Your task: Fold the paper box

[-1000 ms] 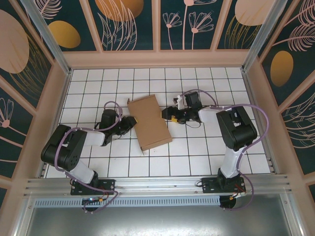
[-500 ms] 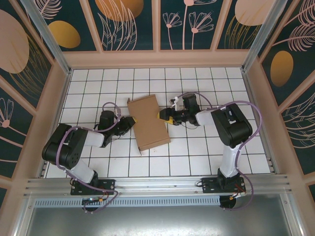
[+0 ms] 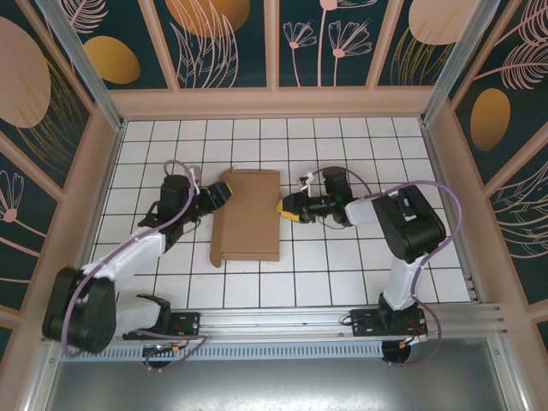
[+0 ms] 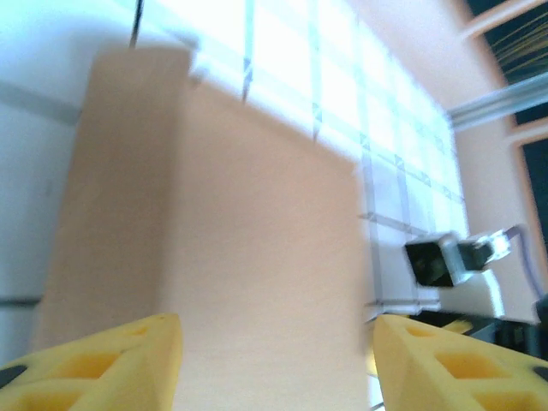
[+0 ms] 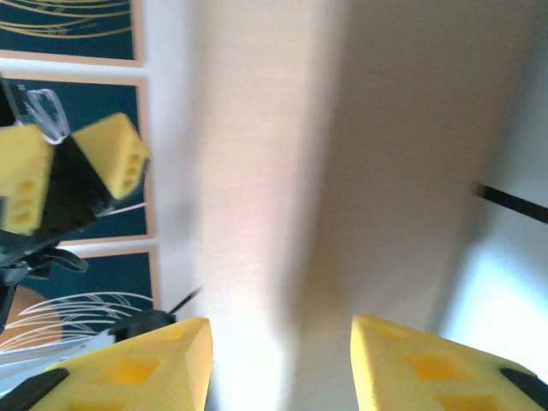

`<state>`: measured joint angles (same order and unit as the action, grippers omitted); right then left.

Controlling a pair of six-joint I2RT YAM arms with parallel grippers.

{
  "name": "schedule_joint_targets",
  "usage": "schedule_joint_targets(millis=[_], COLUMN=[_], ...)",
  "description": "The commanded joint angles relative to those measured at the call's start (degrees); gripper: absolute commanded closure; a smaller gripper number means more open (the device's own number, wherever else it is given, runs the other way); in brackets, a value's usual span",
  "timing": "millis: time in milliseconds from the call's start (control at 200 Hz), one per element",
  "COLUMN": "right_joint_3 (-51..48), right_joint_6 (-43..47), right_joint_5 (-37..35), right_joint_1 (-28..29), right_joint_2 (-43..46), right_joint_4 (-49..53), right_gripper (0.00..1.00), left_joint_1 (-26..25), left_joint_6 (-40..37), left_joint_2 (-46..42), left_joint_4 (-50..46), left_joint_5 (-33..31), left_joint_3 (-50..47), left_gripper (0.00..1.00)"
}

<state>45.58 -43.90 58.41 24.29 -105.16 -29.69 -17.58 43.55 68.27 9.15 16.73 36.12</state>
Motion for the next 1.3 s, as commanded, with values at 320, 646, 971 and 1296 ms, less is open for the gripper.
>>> schedule_joint_targets(millis=[320, 646, 971, 1296], right_joint_3=[3.48, 5.16, 4.99, 4.52], right_joint_6=[9.54, 13.34, 11.24, 6.78], right_joint_5=[-10.94, -20.74, -15.92, -12.78], right_joint_1=[-1.51, 1.26, 3.39, 3.35], right_joint_2=[10.53, 6.26, -1.33, -5.09], right_joint_4=[15.84, 21.87, 15.81, 9.08], right_gripper=[0.42, 0.27, 0.23, 0.18], left_joint_1=[-0.77, -0.43, 1.92, 5.13], left_joint_6=[-32.89, -15.01, -12.89, -7.28], left_joint_2=[-13.88, 9.21, 21.87, 28.61], left_joint_4=[-19.35, -8.67, -2.93, 2.11], left_joint_5=[-24.25, -3.12, 4.08, 11.98], left_joint_3=[7.31, 4.71, 5.02, 3.11], left_gripper=[0.35, 0.34, 0.43, 0.75])
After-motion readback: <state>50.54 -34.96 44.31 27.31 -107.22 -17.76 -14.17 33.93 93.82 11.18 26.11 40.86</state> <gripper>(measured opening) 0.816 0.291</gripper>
